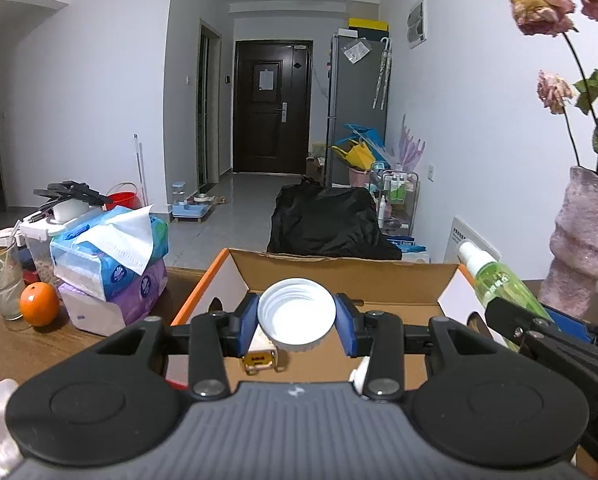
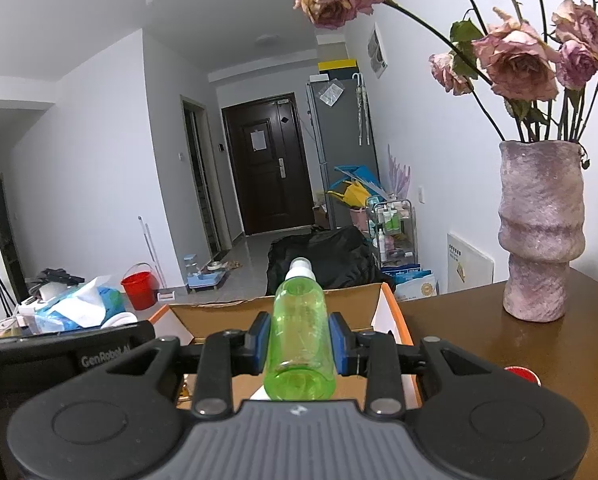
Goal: Organize rigid objects
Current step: 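Carry the white cap and green bottle with both tools into the cardboard box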
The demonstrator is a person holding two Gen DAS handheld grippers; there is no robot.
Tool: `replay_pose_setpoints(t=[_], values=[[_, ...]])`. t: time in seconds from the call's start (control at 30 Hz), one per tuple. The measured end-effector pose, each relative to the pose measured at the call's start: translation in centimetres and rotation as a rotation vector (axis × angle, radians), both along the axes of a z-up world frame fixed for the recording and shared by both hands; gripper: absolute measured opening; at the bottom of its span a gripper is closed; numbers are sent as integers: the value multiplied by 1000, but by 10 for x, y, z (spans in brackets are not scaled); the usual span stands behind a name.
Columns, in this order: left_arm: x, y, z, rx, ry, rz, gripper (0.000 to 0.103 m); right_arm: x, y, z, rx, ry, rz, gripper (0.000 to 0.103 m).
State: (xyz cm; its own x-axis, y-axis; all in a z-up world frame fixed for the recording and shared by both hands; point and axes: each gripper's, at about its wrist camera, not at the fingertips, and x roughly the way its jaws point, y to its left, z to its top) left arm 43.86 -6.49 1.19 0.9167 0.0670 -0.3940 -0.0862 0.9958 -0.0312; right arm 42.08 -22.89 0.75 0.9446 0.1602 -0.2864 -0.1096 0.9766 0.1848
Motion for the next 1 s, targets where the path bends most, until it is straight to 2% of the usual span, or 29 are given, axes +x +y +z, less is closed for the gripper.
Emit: replay_pose_setpoints(t=[0.7, 1.0], values=[[57, 10, -10, 14, 12, 52, 42, 53, 13, -9, -40, 25, -5, 30], [75, 13, -19, 30, 56, 75, 42, 69, 19, -16, -55, 51, -7, 30]])
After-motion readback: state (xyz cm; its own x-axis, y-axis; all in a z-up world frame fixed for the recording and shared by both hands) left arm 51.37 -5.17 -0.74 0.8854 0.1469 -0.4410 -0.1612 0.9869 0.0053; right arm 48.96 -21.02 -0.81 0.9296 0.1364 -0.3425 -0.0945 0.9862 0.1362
